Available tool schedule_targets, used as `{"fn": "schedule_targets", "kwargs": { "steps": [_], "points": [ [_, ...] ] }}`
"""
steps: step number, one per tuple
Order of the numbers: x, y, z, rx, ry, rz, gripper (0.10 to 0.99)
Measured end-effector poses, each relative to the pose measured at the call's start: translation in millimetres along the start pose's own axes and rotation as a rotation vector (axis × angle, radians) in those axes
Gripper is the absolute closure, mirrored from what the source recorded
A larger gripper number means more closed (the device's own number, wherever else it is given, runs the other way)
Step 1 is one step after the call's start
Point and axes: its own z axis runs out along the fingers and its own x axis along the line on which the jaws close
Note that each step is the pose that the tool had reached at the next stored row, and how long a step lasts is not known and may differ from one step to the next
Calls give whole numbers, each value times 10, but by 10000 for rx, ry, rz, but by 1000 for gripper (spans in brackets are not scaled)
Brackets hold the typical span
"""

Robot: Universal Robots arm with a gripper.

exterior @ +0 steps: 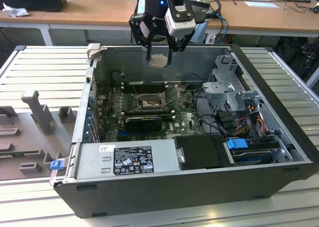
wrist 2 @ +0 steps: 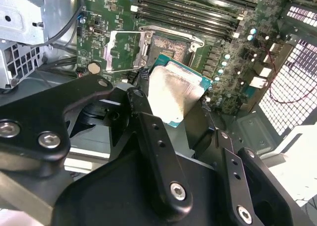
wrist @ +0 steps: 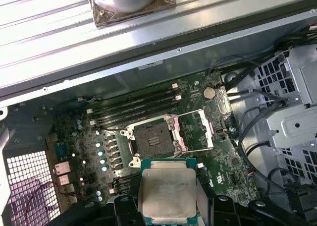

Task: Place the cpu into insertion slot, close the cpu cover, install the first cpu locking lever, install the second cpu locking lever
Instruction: 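Place the cpu into insertion slot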

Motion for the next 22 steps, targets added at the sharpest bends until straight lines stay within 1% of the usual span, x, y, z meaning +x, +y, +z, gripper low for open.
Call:
{"fn": "schedule_targets", "kwargs": {
  "steps": [13, 22],
  "points": [
    [0, 0, 2, -11, -55, 612, 561],
    [0, 0, 4, -16, -78, 870, 561]
  ]
}}
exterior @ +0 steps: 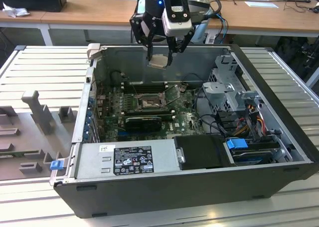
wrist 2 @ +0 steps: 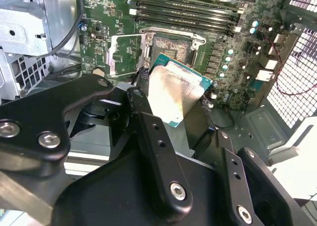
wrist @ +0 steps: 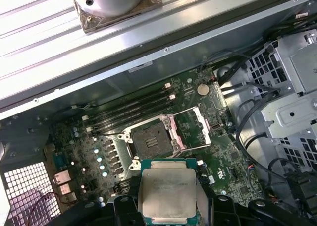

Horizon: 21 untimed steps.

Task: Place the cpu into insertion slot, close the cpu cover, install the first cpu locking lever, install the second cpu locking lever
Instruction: 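Place the cpu into insertion slot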

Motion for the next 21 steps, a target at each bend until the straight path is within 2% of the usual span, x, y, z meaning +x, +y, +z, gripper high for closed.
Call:
{"fn": "schedule_targets", "kwargs": {
  "steps": [16, 21],
  "points": [
    [0, 0, 5, -16, -64, 703, 561],
    [-1, -3, 28, -14, -67, 742, 561]
  ]
}}
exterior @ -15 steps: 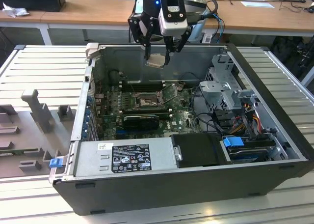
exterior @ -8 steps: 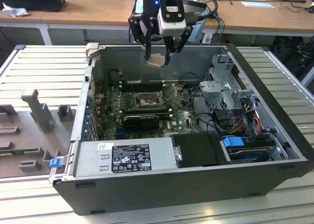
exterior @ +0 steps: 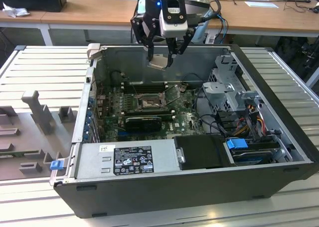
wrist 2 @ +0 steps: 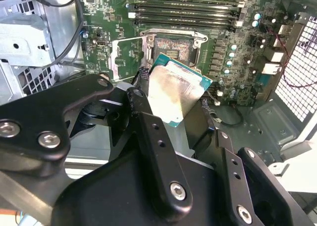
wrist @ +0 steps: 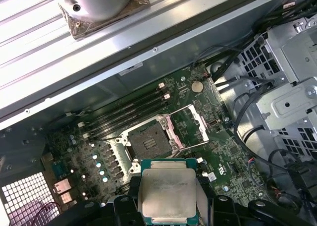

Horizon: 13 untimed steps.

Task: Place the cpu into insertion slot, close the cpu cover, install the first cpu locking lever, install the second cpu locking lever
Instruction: 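Place the cpu into insertion slot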

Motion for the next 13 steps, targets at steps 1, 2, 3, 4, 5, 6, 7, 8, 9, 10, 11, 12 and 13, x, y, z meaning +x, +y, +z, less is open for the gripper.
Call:
{"fn": "schedule_targets", "kwargs": {
  "steps": [1, 2, 3, 4, 5, 6, 7, 8, 9, 10, 11, 12, 13],
  "points": [
    [0, 0, 3, 0, 0, 2, 561],
    [0, -1, 3, 2, 0, 6, 561],
    [0, -1, 4, 2, 0, 18, 561],
    [0, 0, 5, 0, -2, 32, 561],
    [0, 0, 5, 0, -6, 72, 561],
    [0, -1, 5, -1, -8, 103, 561],
    [0, -1, 5, -3, -12, 146, 561],
    [0, -1, 6, -4, -17, 197, 561],
    [0, -1, 6, -5, -19, 226, 561],
    [0, -1, 6, -5, -22, 260, 561],
    [0, -1, 6, -6, -25, 287, 561],
    [0, 0, 7, -7, -27, 311, 561],
    [0, -1, 7, -7, -29, 334, 561]
  ]
}}
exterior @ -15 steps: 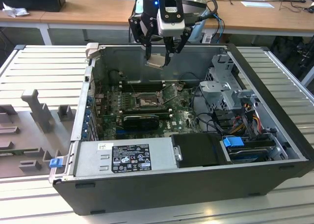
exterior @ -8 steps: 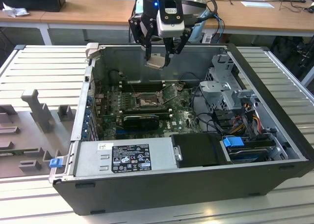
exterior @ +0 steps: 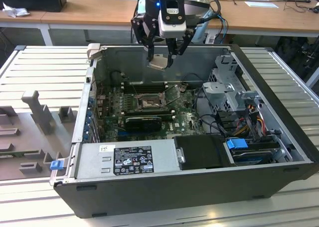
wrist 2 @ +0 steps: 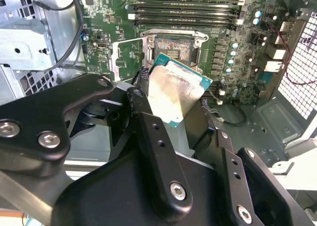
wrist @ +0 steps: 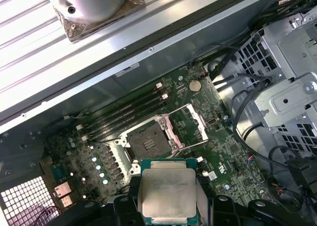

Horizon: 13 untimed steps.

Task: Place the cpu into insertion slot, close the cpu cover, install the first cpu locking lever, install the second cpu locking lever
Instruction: 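Place the cpu into insertion slot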

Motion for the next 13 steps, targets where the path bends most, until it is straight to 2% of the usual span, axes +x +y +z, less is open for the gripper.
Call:
{"fn": "schedule_targets", "kwargs": {
  "steps": [13],
  "points": [
    [0, -1, 10, -7, -33, 375, 561]
  ]
}}
